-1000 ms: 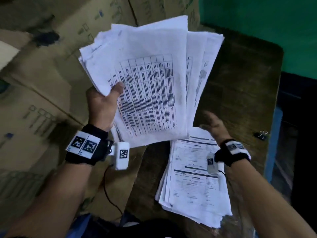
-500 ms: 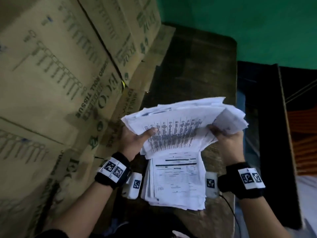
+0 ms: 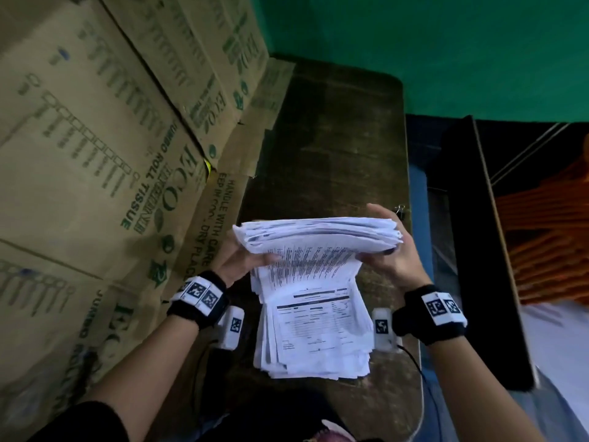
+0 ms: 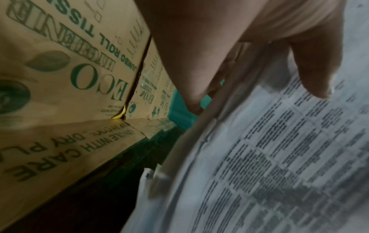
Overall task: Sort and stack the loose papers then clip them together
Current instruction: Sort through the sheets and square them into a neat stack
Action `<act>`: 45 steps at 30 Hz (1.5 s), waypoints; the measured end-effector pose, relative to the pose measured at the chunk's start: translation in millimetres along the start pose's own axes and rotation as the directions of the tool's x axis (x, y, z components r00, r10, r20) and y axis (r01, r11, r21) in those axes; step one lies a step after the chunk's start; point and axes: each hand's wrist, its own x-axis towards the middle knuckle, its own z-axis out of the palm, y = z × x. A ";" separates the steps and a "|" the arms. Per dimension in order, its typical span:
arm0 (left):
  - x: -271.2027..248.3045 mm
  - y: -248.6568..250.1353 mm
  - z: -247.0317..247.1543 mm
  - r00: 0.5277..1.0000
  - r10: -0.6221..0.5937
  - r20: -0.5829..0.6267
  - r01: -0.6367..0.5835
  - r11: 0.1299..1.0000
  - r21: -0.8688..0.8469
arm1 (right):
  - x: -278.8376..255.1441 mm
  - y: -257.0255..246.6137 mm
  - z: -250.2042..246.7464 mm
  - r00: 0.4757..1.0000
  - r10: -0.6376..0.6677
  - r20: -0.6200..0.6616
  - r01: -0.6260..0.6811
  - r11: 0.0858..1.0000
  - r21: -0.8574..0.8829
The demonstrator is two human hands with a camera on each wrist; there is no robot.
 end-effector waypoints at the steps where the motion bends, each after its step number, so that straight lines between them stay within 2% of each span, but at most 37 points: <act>1: 0.4 1.7 -1.1 0.999 0.031 0.014 -0.031 0.999 0.020 | -0.8 -0.6 1.4 1.000 0.009 -0.003 -0.009 1.000 -0.012; 4: 2.8 0.0 9.5 0.998 -0.031 0.047 0.025 0.992 0.122 | -0.8 -2.7 18.7 0.999 0.035 -0.015 -0.037 0.993 -0.110; 6: 5.5 -0.6 17.2 0.999 -0.023 -0.049 0.028 0.994 0.103 | 1.3 -5.2 28.4 0.993 0.017 -0.115 -0.031 0.992 -0.124; 9: 11.1 2.8 22.7 0.967 0.126 -0.222 -0.091 0.983 0.162 | 4.5 -15.9 35.8 0.967 0.008 -0.253 -0.018 0.999 -0.036; 12: 7.1 16.7 40.1 0.906 0.229 -0.356 -0.184 0.971 0.155 | 6.1 -34.7 42.6 0.938 0.014 -0.348 0.002 0.999 0.046; 14: 2.3 21.4 46.6 0.892 0.252 -0.375 -0.235 0.968 0.092 | 2.2 -38.7 40.5 0.934 -0.001 -0.357 0.035 0.996 0.088; 16: -3.1 13.6 45.2 0.896 0.259 -0.360 -0.213 0.963 0.163 | -7.0 -29.7 38.0 0.940 0.020 -0.341 0.001 0.998 0.063; 18: -6.7 -2.5 42.7 0.935 0.180 -0.306 -0.118 0.971 0.210 | -17.2 5.1 35.2 0.946 0.174 -0.274 -0.174 0.984 0.025; 20: -7.8 -16.3 44.9 0.975 0.062 -0.212 -0.031 0.989 0.144 | -23.0 35.0 37.9 0.893 0.386 -0.231 -0.414 0.906 -0.089; 21: -6.5 -21.6 47.4 0.978 0.029 -0.205 0.002 0.989 0.146 | -22.1 48.6 37.5 0.862 0.451 -0.231 -0.493 0.852 -0.175; 22: -4.8 -22.9 49.8 0.977 0.012 -0.214 0.027 0.984 0.178 | -18.6 56.6 38.6 0.839 0.474 -0.266 -0.523 0.838 -0.157; 23: -0.9 -23.8 50.1 0.972 0.002 -0.237 0.050 0.975 0.216 | -12.8 56.8 39.5 0.832 0.459 -0.312 -0.511 0.853 -0.109; 26: 9.1 -15.4 44.6 0.953 -0.003 -0.304 0.106 0.940 0.323 | -0.3 41.7 31.9 0.871 0.317 -0.375 -0.325 0.945 0.042; 28: 11.8 -19.5 38.8 0.953 -0.061 -0.296 0.129 0.967 0.218 | 1.6 38.2 24.2 0.897 0.280 -0.341 -0.293 0.956 0.014; 29: 9.9 -24.7 36.8 0.952 -0.133 -0.277 0.185 0.968 0.171 | 0.4 41.2 22.5 0.907 0.288 -0.308 -0.307 0.952 -0.014; 31: 0.9 -40.8 38.9 0.922 -0.302 -0.243 0.342 0.928 0.145 | -3.4 57.1 24.6 0.899 0.362 -0.245 -0.389 0.919 -0.069; 33: -8.6 -62.1 43.3 0.864 -0.446 -0.235 0.488 0.858 0.163 | -5.4 81.1 31.4 0.866 0.435 -0.248 -0.478 0.864 -0.155; 35: -9.7 -85.4 45.2 0.825 -0.516 -0.230 0.562 0.790 0.244 | -4.3 110.9 35.1 0.836 0.497 -0.232 -0.547 0.786 -0.288; 37: -9.7 -106.9 43.0 0.793 -0.557 -0.246 0.606 0.684 0.406 | -6.1 136.3 35.2 0.786 0.590 -0.187 -0.590 0.623 -0.514; 39: -8.3 -122.1 37.3 0.750 -0.585 -0.309 0.650 0.564 0.510 | -8.2 156.0 27.5 0.722 0.647 -0.247 -0.617 0.439 -0.653; 41: -9.2 -125.9 35.8 0.689 -0.623 -0.369 0.713 0.492 0.501 | -9.0 159.4 22.0 0.648 0.687 -0.329 -0.699 0.365 -0.615; 43: -9.6 -124.6 45.5 0.635 -0.687 -0.353 0.754 0.452 0.477 | -10.0 159.0 31.0 0.589 0.733 -0.341 -0.761 0.360 -0.540; 45: -7.1 -121.4 67.0 0.622 -0.720 -0.306 0.746 0.427 0.511 | -13.2 156.2 54.0 0.590 0.729 -0.346 -0.767 0.374 -0.521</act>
